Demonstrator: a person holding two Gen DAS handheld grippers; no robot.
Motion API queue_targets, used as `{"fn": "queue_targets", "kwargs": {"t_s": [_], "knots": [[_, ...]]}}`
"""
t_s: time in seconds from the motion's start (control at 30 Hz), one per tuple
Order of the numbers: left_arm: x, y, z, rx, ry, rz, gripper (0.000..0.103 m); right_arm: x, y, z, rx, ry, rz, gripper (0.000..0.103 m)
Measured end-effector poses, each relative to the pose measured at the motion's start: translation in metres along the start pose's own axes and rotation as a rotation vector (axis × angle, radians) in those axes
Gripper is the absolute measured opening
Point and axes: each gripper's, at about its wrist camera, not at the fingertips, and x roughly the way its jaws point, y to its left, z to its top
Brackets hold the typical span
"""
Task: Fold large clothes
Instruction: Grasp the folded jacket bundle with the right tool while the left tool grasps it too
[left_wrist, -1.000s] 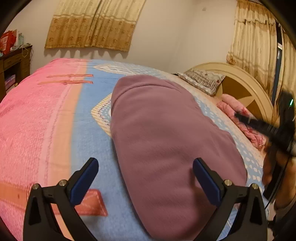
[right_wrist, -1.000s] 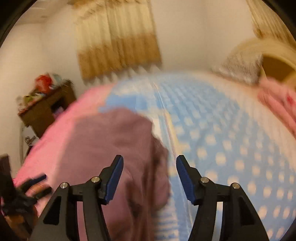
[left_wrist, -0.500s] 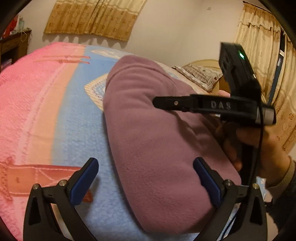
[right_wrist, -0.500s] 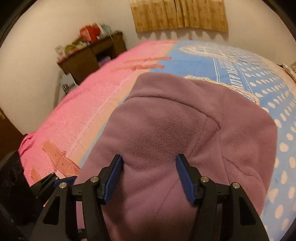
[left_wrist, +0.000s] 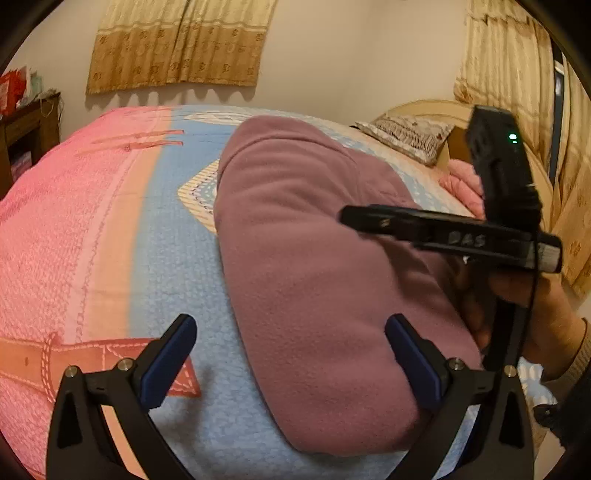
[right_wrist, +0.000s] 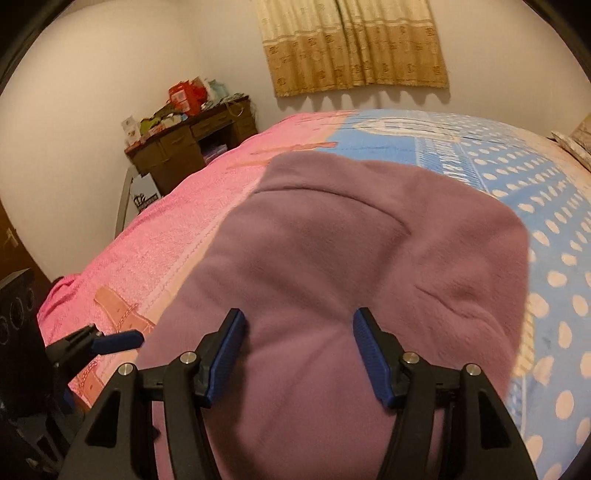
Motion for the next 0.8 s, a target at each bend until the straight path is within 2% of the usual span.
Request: {"fn": "queue_targets", "kwargs": {"t_s": [0.13, 0.43, 0.5, 0.57, 0.67, 0.73, 0.77, 0.8], "knots": [[0.011, 0.005, 0.001, -0.030, 0.027, -0.029, 0.103, -0.007, -0.013, -0.015, 0.023, -0.029, -0.013, 0.062], [-0.010, -0.001, 0.014, 0.013, 0.000, 0.023, 0.103, -0.036, -0.020, -0.017, 0.028, -0.105, 0.002, 0.065], [-0.020, 0.003, 0.021, 0.021, -0.055, 0.027, 0.103, -0.048, -0.031, -0.019, 0.071, -0.145, -0.018, 0.070], [-0.020, 0.013, 0.028, 0.015, -0.076, 0.033, 0.103, -0.056, -0.050, -0.019, 0.166, -0.161, 0.049, 0.070], [-0.006, 0.035, 0.034, -0.045, -0.030, 0.033, 0.103, -0.059, -0.073, -0.018, 0.269, -0.147, 0.073, 0.072], [0.006, 0.055, 0.035, -0.143, -0.004, -0.030, 0.103, -0.064, -0.084, -0.018, 0.297, -0.166, 0.057, 0.078], [0.015, 0.065, 0.034, -0.201, 0.022, -0.086, 0.103, -0.066, -0.091, -0.019, 0.316, -0.175, 0.034, 0.085], [0.026, 0.073, 0.033, -0.254, 0.055, -0.147, 0.103, -0.067, -0.099, -0.020, 0.339, -0.183, 0.024, 0.086]]}}
